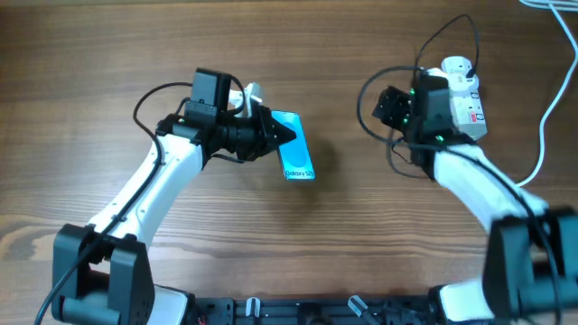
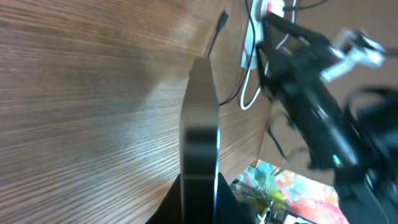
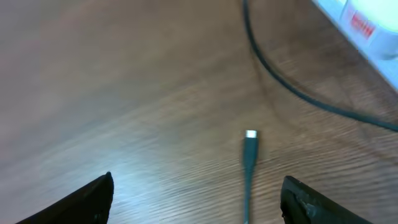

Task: Plug charger to phone and switch on socket
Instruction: 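Move the right gripper to the black cable connector and grasp it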

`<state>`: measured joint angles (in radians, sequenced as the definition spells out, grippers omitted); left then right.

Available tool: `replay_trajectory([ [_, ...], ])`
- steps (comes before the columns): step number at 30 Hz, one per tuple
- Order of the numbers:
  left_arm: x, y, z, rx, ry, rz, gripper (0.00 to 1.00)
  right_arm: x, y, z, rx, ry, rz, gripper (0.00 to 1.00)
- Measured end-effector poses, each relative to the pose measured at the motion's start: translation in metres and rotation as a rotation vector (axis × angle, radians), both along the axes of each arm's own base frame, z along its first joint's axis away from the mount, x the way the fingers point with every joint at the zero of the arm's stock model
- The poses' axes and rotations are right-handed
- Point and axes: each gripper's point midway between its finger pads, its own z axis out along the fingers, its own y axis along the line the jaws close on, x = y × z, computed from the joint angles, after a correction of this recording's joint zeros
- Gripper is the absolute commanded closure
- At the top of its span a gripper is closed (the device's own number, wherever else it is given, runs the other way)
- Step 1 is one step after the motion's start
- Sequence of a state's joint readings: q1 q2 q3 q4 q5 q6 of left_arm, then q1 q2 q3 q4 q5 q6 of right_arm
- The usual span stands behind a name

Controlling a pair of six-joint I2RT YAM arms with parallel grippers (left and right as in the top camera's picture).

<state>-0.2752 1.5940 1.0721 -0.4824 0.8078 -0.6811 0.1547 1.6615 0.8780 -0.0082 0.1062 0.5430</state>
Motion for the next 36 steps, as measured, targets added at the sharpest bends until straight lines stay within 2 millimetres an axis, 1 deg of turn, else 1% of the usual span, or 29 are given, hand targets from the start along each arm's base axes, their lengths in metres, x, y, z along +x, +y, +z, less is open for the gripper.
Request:
replay_trajectory([
  [3, -0.003, -0.005, 0.0, 0.001, 0.0, -0.015, 0.96, 0.005, -0.003, -0.031, -0.031, 0.075, -0.011, 0.22],
  [6, -0.004, -0.006, 0.0, 0.004, -0.001, -0.018, 0.96, 0.008, -0.007, -0.051, -0.048, 0.119, -0.022, 0.24],
  [8, -0.004, -0.006, -0.001, 0.006, -0.002, -0.016, 0.96, 0.006, -0.01, -0.065, -0.052, 0.15, -0.028, 0.29],
  [10, -0.004, -0.006, -0.001, 0.009, -0.002, -0.014, 0.96, 0.011, -0.013, -0.066, -0.058, 0.147, -0.039, 0.39],
  [12, -0.003, -0.006, -0.001, 0.009, -0.003, -0.014, 0.96, 0.013, -0.015, -0.068, -0.062, 0.159, -0.044, 0.55],
  [13, -0.003, -0.006, -0.001, 0.009, -0.002, -0.014, 0.96, 0.012, -0.016, -0.069, -0.064, 0.165, -0.044, 0.64],
  [14, -0.003, -0.006, -0.001, 0.009, -0.003, -0.014, 0.95, 0.011, -0.018, -0.07, -0.067, 0.176, -0.05, 0.75],
  [17, -0.003, -0.006, -0.001, 0.01, -0.003, -0.014, 0.95, 0.007, -0.019, -0.073, -0.069, 0.207, -0.051, 0.88],
  [18, -0.003, -0.006, -0.001, 0.01, -0.003, -0.014, 0.95, 0.005, -0.02, -0.074, -0.068, 0.219, -0.054, 0.95],
  [24, -0.003, -0.006, -0.001, 0.01, -0.003, -0.014, 0.95, -0.002, -0.013, -0.076, -0.029, 0.269, -0.027, 0.95],
  [27, -0.003, -0.006, -0.001, 0.01, -0.003, -0.014, 0.95, -0.001, -0.01, -0.076, -0.025, 0.268, 0.034, 0.95],
  [29, -0.003, -0.006, -0.001, 0.01, -0.003, -0.014, 0.96, 0.001, 0.001, -0.075, 0.004, 0.258, 0.125, 0.95],
  [31, -0.003, -0.006, -0.001, 0.01, -0.003, -0.014, 0.96, -0.002, 0.02, -0.074, 0.049, 0.254, 0.243, 0.96],
  [32, -0.003, -0.006, -0.001, 0.01, -0.003, -0.014, 0.96, -0.009, 0.032, -0.074, 0.082, 0.264, 0.313, 0.95],
  [33, -0.003, -0.006, -0.001, 0.01, -0.003, -0.014, 0.96, -0.015, 0.038, -0.073, 0.101, 0.277, 0.35, 0.96],
  [34, -0.003, -0.005, -0.001, 0.01, -0.003, -0.014, 0.96, -0.024, 0.042, -0.073, 0.117, 0.303, 0.379, 0.96],
  [36, -0.003, -0.005, -0.002, 0.012, -0.003, -0.013, 0.96, -0.05, 0.047, -0.068, 0.145, 0.367, 0.431, 0.96],
])
